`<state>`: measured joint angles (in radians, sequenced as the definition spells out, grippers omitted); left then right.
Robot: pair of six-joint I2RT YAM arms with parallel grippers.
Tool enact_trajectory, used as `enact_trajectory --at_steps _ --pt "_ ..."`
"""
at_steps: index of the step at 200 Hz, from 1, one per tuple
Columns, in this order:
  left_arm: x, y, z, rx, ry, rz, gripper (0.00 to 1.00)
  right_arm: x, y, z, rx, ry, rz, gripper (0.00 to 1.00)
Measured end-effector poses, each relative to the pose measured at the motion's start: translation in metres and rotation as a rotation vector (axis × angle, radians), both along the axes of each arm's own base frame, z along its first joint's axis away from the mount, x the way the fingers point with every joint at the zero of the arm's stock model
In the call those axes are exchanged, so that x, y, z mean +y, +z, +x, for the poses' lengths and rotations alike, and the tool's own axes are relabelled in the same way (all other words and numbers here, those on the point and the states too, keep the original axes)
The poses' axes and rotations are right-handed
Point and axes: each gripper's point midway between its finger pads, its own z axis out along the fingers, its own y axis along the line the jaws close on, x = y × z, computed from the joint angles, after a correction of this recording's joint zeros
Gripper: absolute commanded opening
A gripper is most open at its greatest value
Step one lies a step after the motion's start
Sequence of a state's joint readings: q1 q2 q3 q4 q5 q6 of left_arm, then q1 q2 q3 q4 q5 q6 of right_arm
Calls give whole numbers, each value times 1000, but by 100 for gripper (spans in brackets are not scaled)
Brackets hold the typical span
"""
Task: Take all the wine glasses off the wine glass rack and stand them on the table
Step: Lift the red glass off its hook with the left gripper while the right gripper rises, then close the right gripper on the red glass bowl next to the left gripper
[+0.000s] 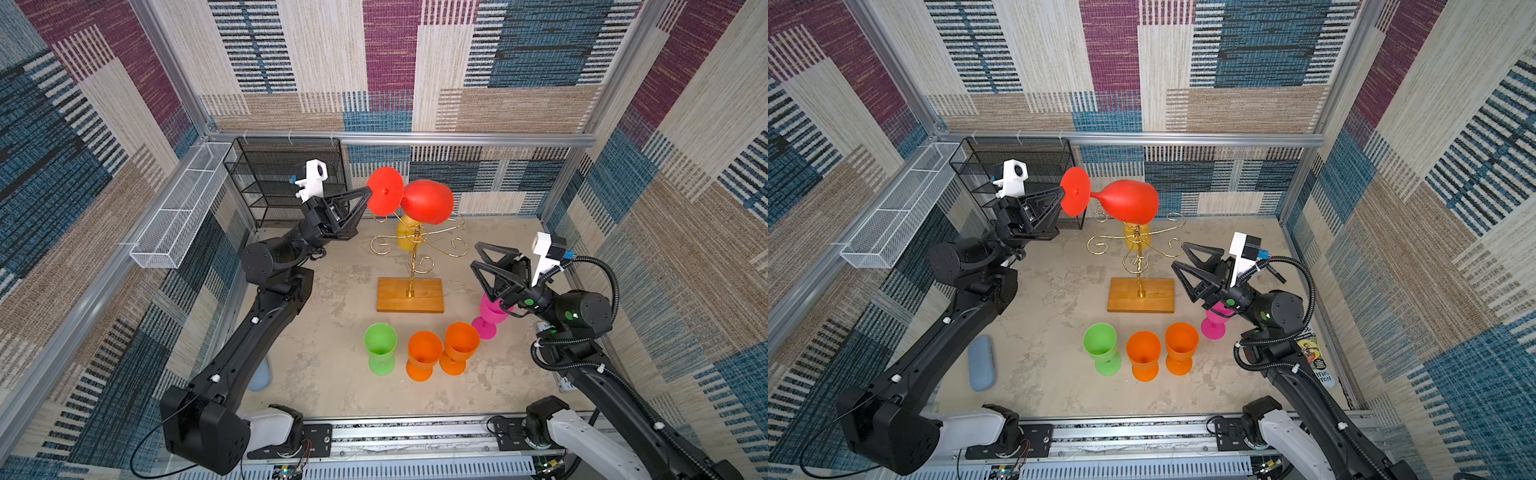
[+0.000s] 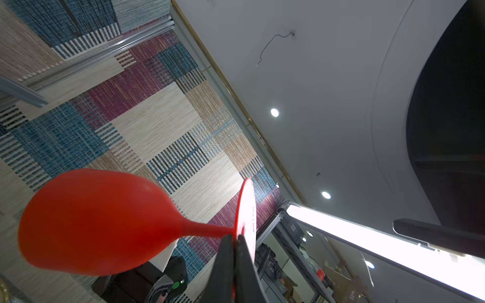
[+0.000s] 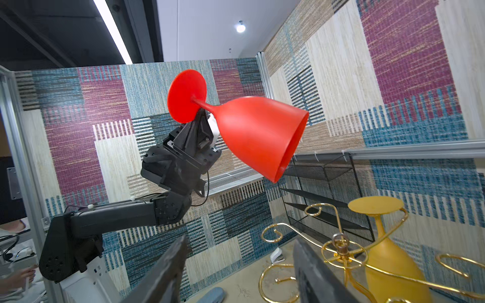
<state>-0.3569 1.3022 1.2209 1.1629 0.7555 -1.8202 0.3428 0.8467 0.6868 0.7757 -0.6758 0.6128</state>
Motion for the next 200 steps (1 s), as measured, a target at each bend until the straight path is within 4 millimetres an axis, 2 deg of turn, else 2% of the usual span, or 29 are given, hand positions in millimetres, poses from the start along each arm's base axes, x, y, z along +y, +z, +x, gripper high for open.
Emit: enact_trajectory --at_steps 32,69,108,163,200 --pt "-4 5 -17 -44 -61 -64 0 -1 12 -1 -78 38 20 65" --pt "-10 -5 -17 -15 -93 -88 0 -7 15 15 -106 68 14 65" --pt "-12 -14 -13 10 -92 -92 0 5 24 18 -186 153 -40 64" --pt "-13 -17 -11 20 -92 -90 0 16 29 36 -210 229 -102 63" --pt "-16 -20 -9 24 -95 -89 0 21 27 44 -208 278 -110 59"
